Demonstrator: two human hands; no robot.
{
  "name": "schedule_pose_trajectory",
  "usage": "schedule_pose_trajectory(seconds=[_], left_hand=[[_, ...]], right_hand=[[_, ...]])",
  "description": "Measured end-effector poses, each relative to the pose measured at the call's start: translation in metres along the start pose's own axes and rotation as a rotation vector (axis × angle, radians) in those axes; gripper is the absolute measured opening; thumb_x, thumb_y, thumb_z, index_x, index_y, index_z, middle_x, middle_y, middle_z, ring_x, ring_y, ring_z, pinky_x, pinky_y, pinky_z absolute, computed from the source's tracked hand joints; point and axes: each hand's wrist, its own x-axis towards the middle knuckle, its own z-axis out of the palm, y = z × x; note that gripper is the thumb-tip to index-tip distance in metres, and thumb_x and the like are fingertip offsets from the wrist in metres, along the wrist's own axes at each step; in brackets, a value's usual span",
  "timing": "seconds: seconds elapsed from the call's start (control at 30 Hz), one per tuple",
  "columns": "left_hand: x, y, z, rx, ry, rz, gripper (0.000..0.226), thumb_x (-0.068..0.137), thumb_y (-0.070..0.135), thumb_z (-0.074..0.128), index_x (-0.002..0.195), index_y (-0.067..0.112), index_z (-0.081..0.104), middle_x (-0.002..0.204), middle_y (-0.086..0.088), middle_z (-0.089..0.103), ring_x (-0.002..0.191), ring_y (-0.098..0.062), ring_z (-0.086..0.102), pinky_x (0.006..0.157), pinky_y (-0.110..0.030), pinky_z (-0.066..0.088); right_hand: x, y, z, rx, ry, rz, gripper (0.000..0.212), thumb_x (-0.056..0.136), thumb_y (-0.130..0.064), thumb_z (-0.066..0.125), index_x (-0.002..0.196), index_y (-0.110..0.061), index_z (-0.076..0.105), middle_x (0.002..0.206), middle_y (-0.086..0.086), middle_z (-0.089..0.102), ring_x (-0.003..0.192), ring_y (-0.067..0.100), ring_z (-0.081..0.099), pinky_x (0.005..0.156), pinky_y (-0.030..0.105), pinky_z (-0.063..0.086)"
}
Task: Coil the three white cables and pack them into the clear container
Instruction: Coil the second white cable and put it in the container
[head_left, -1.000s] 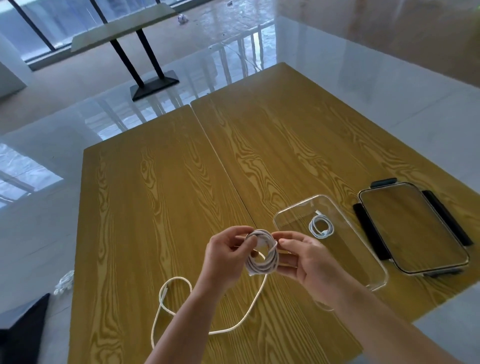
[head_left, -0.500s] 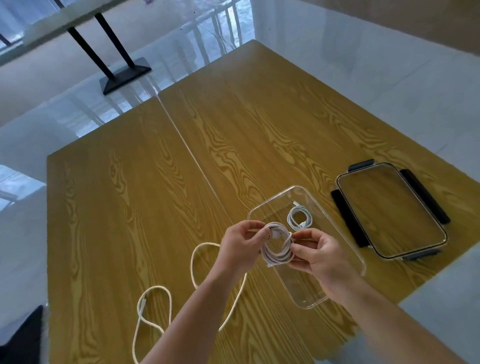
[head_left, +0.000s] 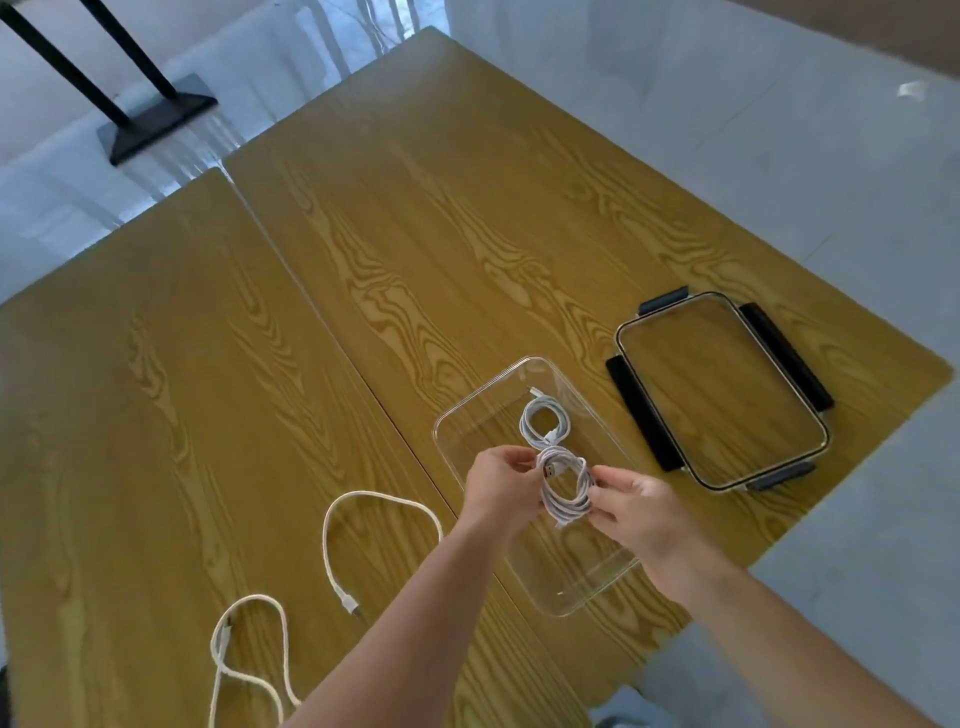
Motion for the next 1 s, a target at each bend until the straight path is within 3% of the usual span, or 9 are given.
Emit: schedule_pose_trajectory(seconds=[0.07, 0.17, 0.27, 0.37, 0.6, 0.77, 0.87, 1.0], left_hand=[[0.005, -0.001, 0.007, 0.005, 0.007, -0.027, 0.011, 0.084, 0.011, 0.073, 0.080, 0.021, 0.069, 0.082, -0.005, 0.075, 0.082, -0.025, 0.075, 0.077, -0.046, 0.062], [0.011, -0.002, 0.015, -0.003, 0.032, -0.081, 0.009, 0.082, 0.010, 0.074, 0.082, 0.018, 0.069, 0.081, -0.005, 0.074, 0.083, -0.026, 0.075, 0.078, -0.045, 0.062], [0.019, -0.005, 0.024, -0.031, 0.055, -0.132, 0.016, 0.082, 0.011, 0.075, 0.098, 0.012, 0.071, 0.087, -0.008, 0.075, 0.079, -0.023, 0.075, 0.076, -0.042, 0.063], [0.023, -0.007, 0.032, -0.091, 0.075, -0.172, 0.009, 0.088, 0.007, 0.070, 0.095, 0.013, 0.067, 0.089, -0.009, 0.073, 0.077, -0.021, 0.074, 0.071, -0.035, 0.063], [0.029, -0.012, 0.042, -0.161, 0.086, -0.206, 0.012, 0.086, 0.005, 0.071, 0.087, 0.017, 0.067, 0.089, -0.008, 0.074, 0.083, -0.022, 0.074, 0.078, -0.039, 0.062], [0.032, -0.012, 0.044, -0.149, 0.118, -0.210, 0.013, 0.087, 0.006, 0.069, 0.085, 0.019, 0.068, 0.085, -0.004, 0.073, 0.083, -0.017, 0.072, 0.079, -0.035, 0.062], [0.033, -0.010, 0.043, -0.134, 0.132, -0.216, 0.024, 0.088, 0.004, 0.063, 0.072, 0.020, 0.066, 0.076, -0.003, 0.070, 0.079, -0.019, 0.065, 0.087, -0.043, 0.059], [0.033, -0.007, 0.040, -0.150, 0.107, -0.238, 0.027, 0.089, 0.000, 0.056, 0.069, 0.011, 0.068, 0.075, -0.008, 0.067, 0.075, -0.021, 0.062, 0.087, -0.043, 0.058]], right_hand=[[0.005, 0.002, -0.003, -0.002, 0.015, 0.040, 0.055, 0.098, -0.005, 0.057, 0.149, -0.002, 0.037, 0.139, 0.010, 0.056, 0.119, 0.020, 0.059, 0.109, 0.038, 0.047], [0.007, 0.002, -0.003, 0.015, 0.031, 0.095, 0.040, 0.098, -0.006, 0.056, 0.137, -0.004, 0.050, 0.121, 0.013, 0.063, 0.112, 0.021, 0.061, 0.112, 0.042, 0.043], [0.013, 0.005, -0.002, 0.078, 0.032, 0.166, 0.039, 0.096, -0.009, 0.057, 0.133, -0.009, 0.049, 0.137, 0.022, 0.054, 0.128, 0.028, 0.054, 0.116, 0.045, 0.038], [0.017, 0.006, 0.002, 0.110, 0.042, 0.219, 0.037, 0.094, -0.013, 0.058, 0.130, -0.003, 0.053, 0.134, 0.022, 0.057, 0.129, 0.029, 0.052, 0.116, 0.047, 0.037], [0.023, 0.002, 0.003, 0.286, 0.086, 0.276, 0.054, 0.100, -0.010, 0.049, 0.150, -0.002, 0.033, 0.157, 0.018, 0.035, 0.147, 0.031, 0.032, 0.120, 0.047, 0.029], [0.019, -0.003, 0.007, 0.402, 0.093, 0.246, 0.047, 0.104, -0.028, 0.042, 0.150, -0.014, 0.041, 0.152, 0.012, 0.046, 0.147, 0.028, 0.033, 0.122, 0.048, 0.023], [0.018, -0.003, 0.008, 0.444, 0.099, 0.233, 0.046, 0.105, -0.030, 0.040, 0.148, -0.013, 0.044, 0.151, 0.011, 0.047, 0.147, 0.028, 0.033, 0.123, 0.048, 0.021], [0.015, -0.005, 0.009, 0.488, 0.107, 0.228, 0.046, 0.105, -0.030, 0.040, 0.147, -0.012, 0.044, 0.150, 0.011, 0.049, 0.146, 0.027, 0.035, 0.123, 0.047, 0.020]])
